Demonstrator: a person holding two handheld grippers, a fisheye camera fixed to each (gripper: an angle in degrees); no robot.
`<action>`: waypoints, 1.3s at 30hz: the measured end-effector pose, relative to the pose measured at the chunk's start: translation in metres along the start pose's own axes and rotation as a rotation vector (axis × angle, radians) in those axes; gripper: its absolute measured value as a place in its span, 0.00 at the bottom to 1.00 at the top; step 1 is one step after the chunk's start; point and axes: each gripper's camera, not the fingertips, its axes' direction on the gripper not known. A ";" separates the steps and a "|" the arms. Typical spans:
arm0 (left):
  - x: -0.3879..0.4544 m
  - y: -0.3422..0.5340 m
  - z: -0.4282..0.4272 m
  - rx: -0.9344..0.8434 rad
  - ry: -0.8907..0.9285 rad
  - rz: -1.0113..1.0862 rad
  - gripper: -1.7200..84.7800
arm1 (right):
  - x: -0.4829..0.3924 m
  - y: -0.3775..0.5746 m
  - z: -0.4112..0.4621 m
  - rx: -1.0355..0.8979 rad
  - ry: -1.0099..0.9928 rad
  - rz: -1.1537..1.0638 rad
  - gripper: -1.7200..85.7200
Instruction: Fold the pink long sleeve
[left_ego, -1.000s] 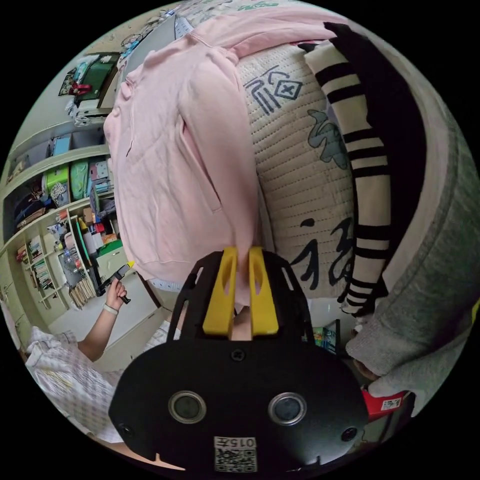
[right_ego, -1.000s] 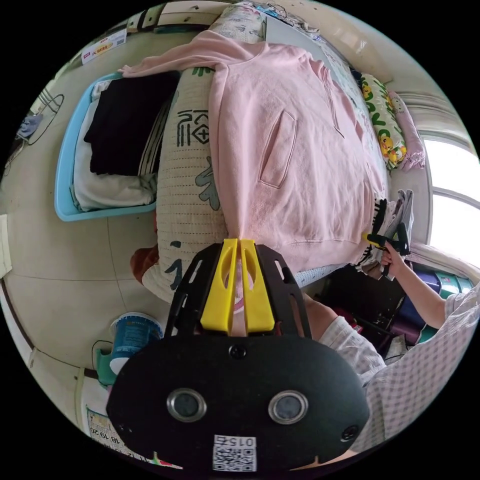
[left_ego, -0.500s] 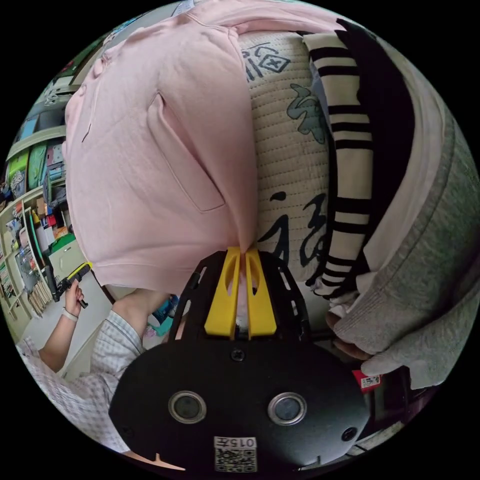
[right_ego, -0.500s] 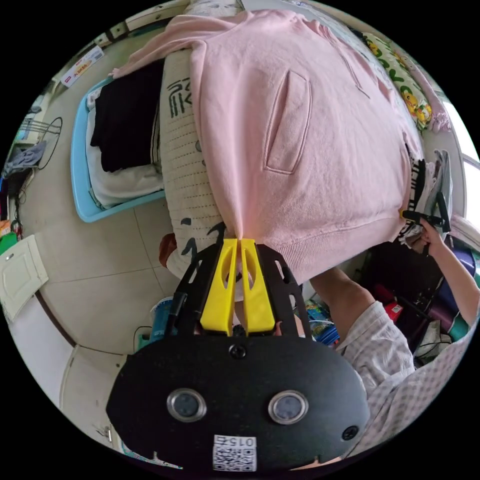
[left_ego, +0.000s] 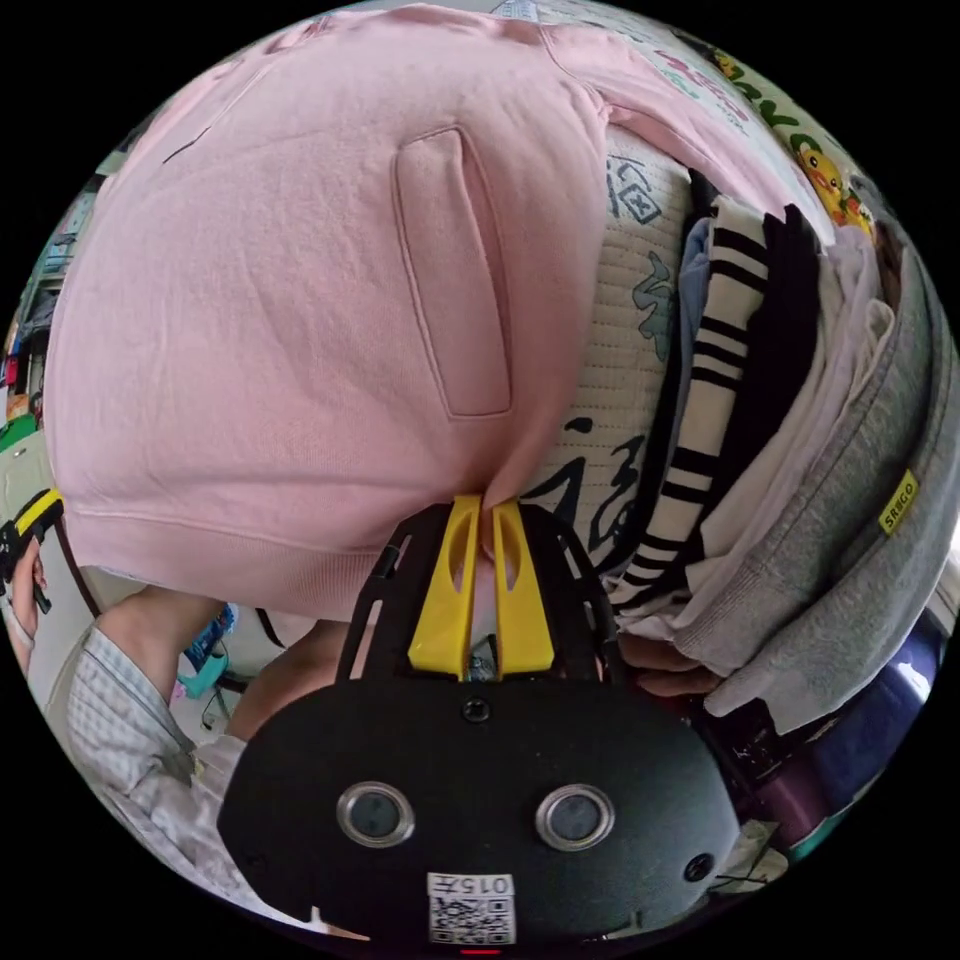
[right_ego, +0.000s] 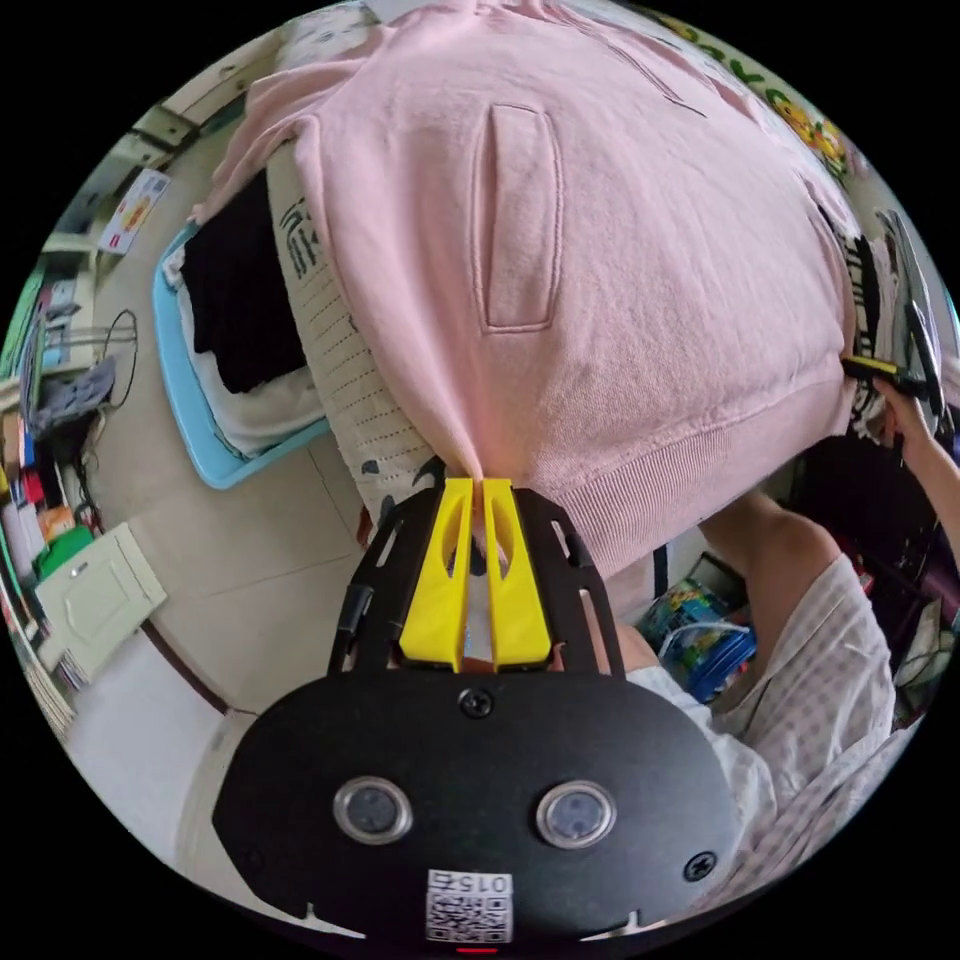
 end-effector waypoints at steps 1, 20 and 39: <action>0.007 0.000 -0.010 0.026 -0.026 0.037 0.03 | 0.001 0.005 -0.013 0.000 0.030 -0.084 0.02; 0.536 -0.134 -0.462 0.776 -0.457 0.076 0.07 | 0.382 -0.160 -0.402 0.546 0.015 0.496 0.02; 0.896 -0.443 -0.225 0.114 -1.154 0.716 0.12 | 0.907 -0.373 -0.408 -0.050 0.205 1.224 0.10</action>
